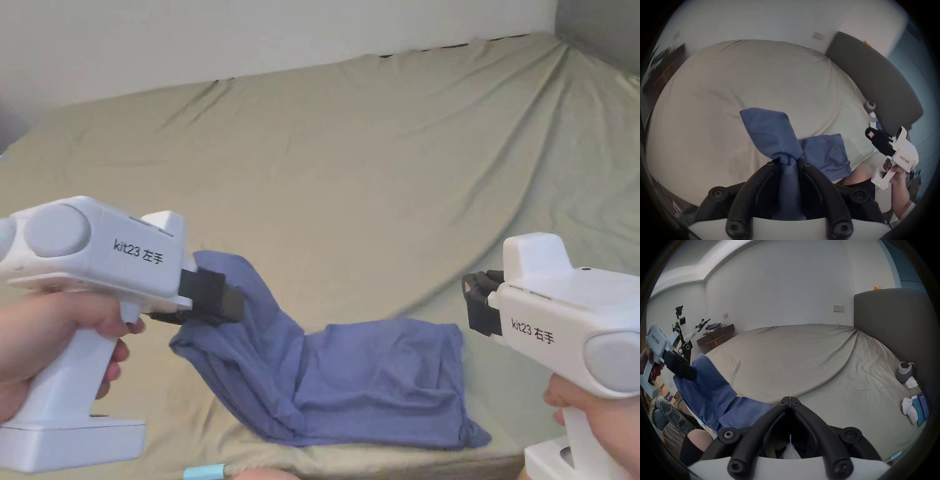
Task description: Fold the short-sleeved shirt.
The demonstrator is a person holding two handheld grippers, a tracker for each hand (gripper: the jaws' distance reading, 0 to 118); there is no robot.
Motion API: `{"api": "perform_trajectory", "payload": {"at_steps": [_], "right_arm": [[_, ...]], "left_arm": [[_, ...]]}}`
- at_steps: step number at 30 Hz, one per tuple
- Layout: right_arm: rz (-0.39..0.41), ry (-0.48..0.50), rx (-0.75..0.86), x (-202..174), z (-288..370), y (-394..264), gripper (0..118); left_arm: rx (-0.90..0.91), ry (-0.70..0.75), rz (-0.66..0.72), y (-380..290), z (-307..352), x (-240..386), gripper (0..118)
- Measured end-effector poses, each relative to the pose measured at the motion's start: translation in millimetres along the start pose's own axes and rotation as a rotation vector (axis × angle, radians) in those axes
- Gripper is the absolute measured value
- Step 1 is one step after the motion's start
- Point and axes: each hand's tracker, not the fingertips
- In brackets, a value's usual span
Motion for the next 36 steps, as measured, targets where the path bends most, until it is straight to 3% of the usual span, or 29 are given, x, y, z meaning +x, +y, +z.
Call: {"api": "perform_trajectory", "payload": {"at_steps": [4, 9, 11, 13, 14, 17, 19, 20, 21, 22, 23, 28, 31, 33, 36], "right_arm": [[-0.038, -0.022, 0.002, 18, 11, -5, 0], [-0.023, -0.085, 0.031, 37, 31, -9, 0], [-0.04, -0.093, 0.031, 44, 36, -9, 0], [-0.048, -0.088, 0.036, 46, 40, -9, 0], [-0.042, -0.09, 0.042, 47, 42, -9, 0], [-0.018, -0.091, 0.052, 48, 44, -9, 0], [-0.033, -0.078, 0.051, 49, 41, -9, 0], [-0.04, -0.063, 0.047, 49, 39, -9, 0], [-0.037, -0.057, 0.045, 48, 38, -9, 0], [-0.03, -0.055, 0.046, 46, 38, -9, 0], [-0.019, -0.053, 0.047, 44, 37, -9, 0], [-0.019, -0.032, 0.039, 44, 35, -12, 0], [-0.02, -0.037, 0.035, 47, 35, -13, 0], [-0.025, -0.037, 0.036, 50, 36, -13, 0], [-0.024, -0.043, 0.036, 51, 35, -13, 0]], "left_arm": [[-0.053, -0.023, -0.078, -14, -60, 45, 18], [-0.111, -0.035, -0.12, -44, -139, 62, 19], [-0.135, -0.056, -0.072, -56, -163, 59, 33], [-0.142, -0.116, -0.009, -64, -174, 61, 61], [-0.351, 0.296, -0.165, -71, -165, 45, 65], [-0.275, 0.272, -0.176, -71, -149, 58, 65], [-0.194, 0.313, -0.211, -73, -133, 61, 57], [-0.178, 0.332, -0.238, -75, -125, 62, 40], [-0.153, 0.357, -0.249, -78, -119, 59, 4], [-0.134, 0.387, -0.238, -80, -116, 56, 0], [-0.122, 0.44, -0.204, -83, -116, 53, 0], [-0.2, 0.435, -0.219, -104, -154, 52, 0], [-0.24, 0.431, -0.282, -122, -186, 67, 0], [-0.264, 0.446, -0.41, -141, -211, 81, 0], [-0.24, 0.496, -0.452, -155, -232, 84, 0]]}}
